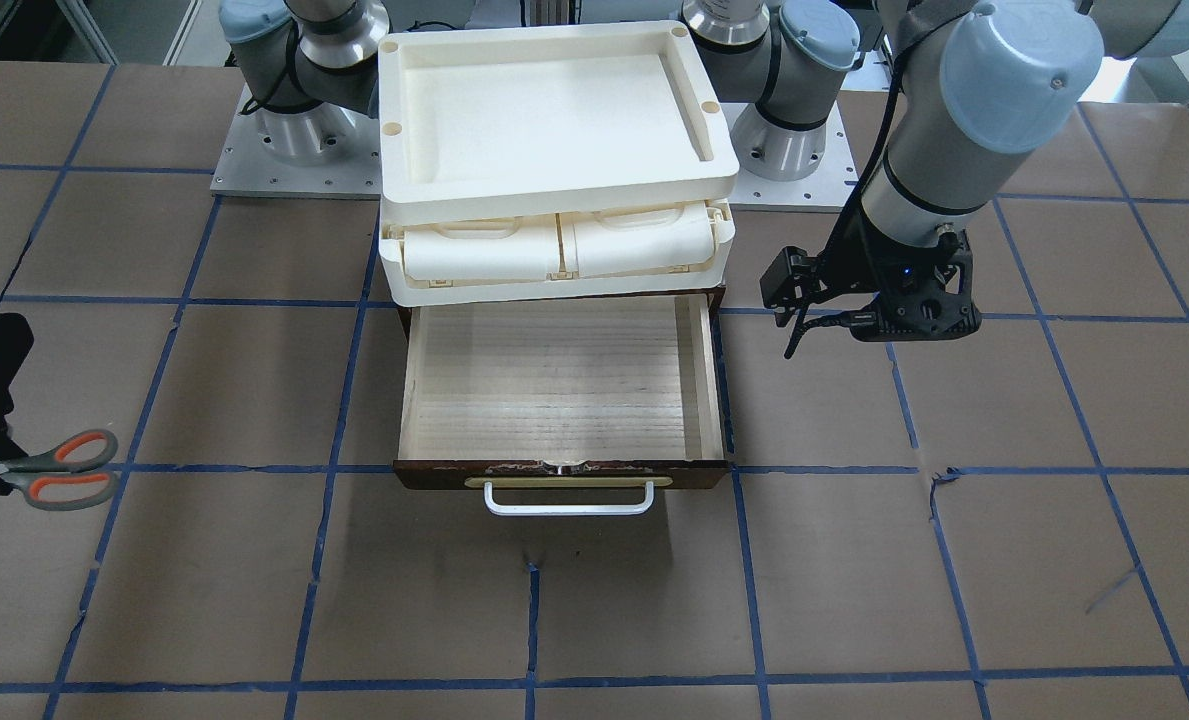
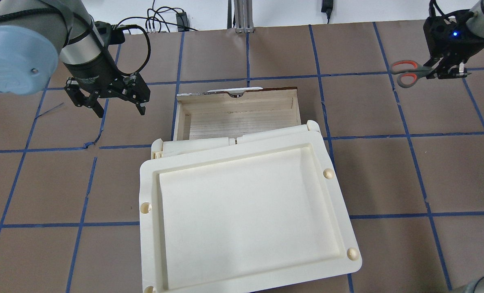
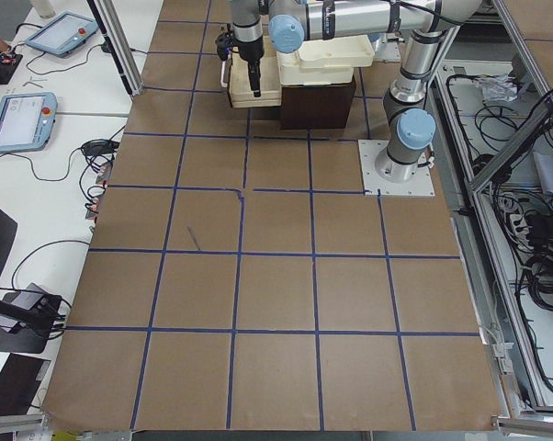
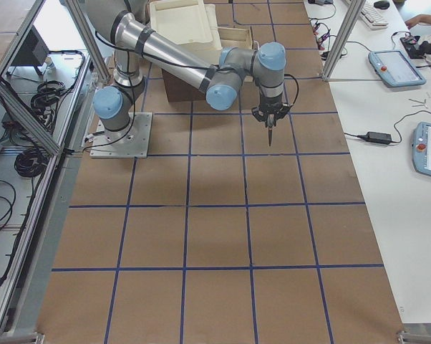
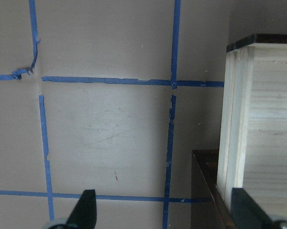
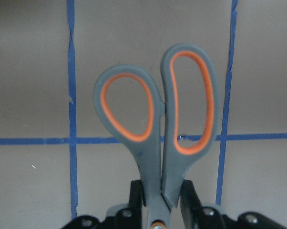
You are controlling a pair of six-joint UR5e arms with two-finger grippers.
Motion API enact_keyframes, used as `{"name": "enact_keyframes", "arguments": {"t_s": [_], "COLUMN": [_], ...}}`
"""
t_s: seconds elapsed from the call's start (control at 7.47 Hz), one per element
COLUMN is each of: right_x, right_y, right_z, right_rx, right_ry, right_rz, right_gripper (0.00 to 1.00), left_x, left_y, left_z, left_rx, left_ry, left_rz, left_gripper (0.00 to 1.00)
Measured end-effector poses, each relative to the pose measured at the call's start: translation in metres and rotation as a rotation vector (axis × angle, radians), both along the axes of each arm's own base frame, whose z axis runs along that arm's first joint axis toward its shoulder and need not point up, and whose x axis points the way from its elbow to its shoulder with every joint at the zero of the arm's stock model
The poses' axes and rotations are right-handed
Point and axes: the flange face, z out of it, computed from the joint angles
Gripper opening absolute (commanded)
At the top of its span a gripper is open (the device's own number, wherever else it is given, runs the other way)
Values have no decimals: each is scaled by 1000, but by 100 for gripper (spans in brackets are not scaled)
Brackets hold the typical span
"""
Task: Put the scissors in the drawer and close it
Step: 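Lift the scissors with the right gripper and carry them toward the drawer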
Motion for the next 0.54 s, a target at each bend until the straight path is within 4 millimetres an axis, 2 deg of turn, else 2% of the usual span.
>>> {"name": "enact_keyframes", "arguments": {"t_s": [0.54], "right_x": [118], "right_y": [6], "right_z": [46], "right_rx": [16], "right_ry": [-56], "right_rz": [-63], "right_gripper": [0], "left_x": [0], "left_y": [1], "left_z": [-1], "left_rx": [3], "left_ry": [0], "left_rz": [-2], "left_gripper": [100]}}
